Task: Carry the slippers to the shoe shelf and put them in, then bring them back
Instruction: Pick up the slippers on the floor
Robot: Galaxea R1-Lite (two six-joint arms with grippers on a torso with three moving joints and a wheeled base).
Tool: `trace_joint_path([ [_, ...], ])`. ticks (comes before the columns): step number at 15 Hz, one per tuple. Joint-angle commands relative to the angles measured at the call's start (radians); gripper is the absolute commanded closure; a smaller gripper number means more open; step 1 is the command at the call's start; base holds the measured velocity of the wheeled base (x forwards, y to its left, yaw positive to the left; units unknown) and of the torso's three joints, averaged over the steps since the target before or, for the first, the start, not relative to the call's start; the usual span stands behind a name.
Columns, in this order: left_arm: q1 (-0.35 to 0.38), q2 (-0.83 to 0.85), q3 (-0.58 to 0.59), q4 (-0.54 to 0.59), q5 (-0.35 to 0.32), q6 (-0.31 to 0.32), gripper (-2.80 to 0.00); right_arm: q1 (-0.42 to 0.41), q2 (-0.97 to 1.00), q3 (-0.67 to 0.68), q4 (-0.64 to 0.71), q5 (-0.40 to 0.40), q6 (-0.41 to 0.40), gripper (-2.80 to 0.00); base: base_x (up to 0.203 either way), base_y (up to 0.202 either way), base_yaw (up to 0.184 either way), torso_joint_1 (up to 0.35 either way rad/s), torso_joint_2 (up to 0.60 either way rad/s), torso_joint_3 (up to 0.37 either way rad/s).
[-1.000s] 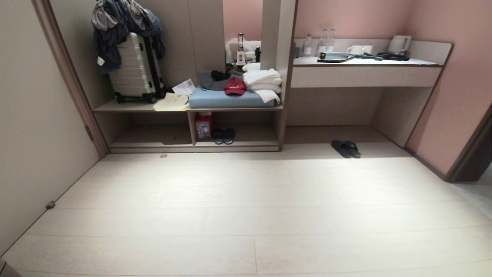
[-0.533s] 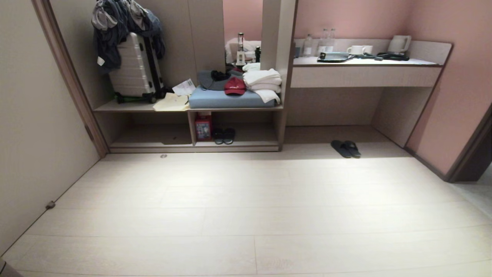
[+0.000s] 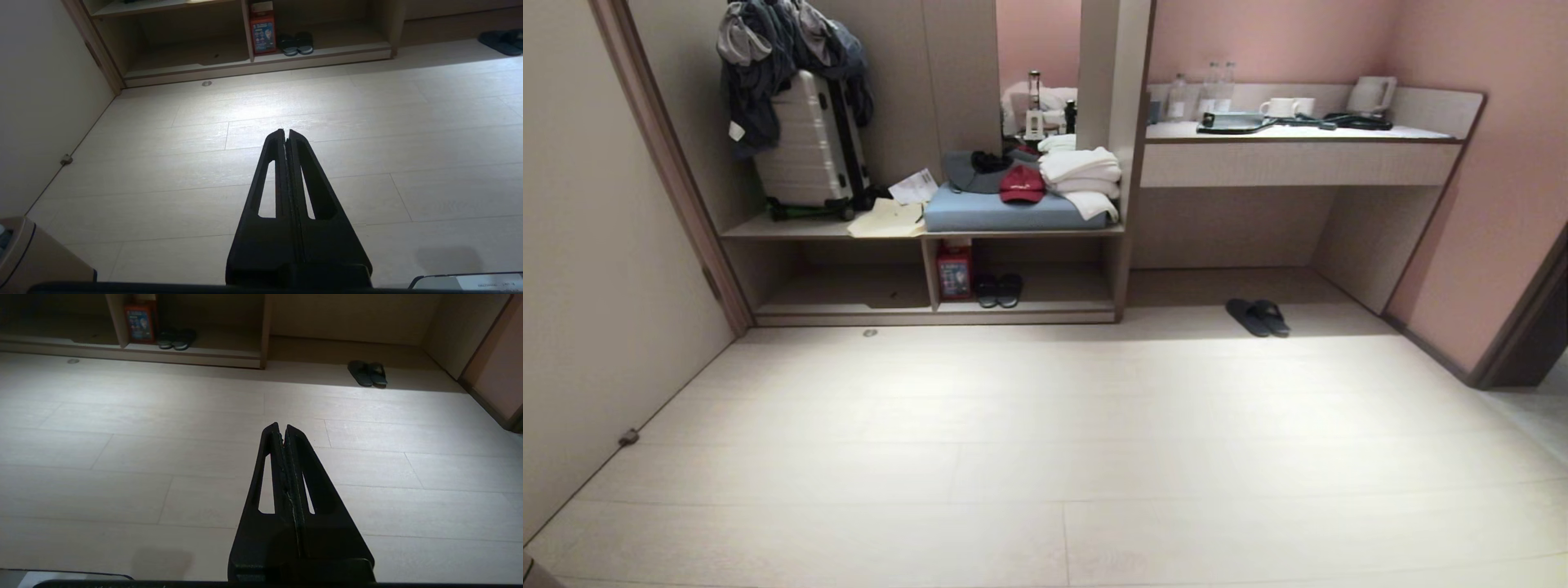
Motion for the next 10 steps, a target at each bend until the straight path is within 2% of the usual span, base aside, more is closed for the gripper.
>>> trace_joint_path([
  [1, 0.002, 0.0, 0.0, 0.0, 0.0, 0.0, 0.0, 0.0, 0.0, 0.0, 0.0, -0.001, -0.001, 0.0, 0.163, 0.0, -0.002, 0.006, -0.01, 0.01],
  [10, 0.0, 0.0, 0.0, 0.0, 0.0, -0.001, 0.0, 0.0, 0.0, 0.0, 0.0, 0.001, -0.001, 0.0, 0.196, 0.0, -0.001, 0.002, 0.0, 0.002],
])
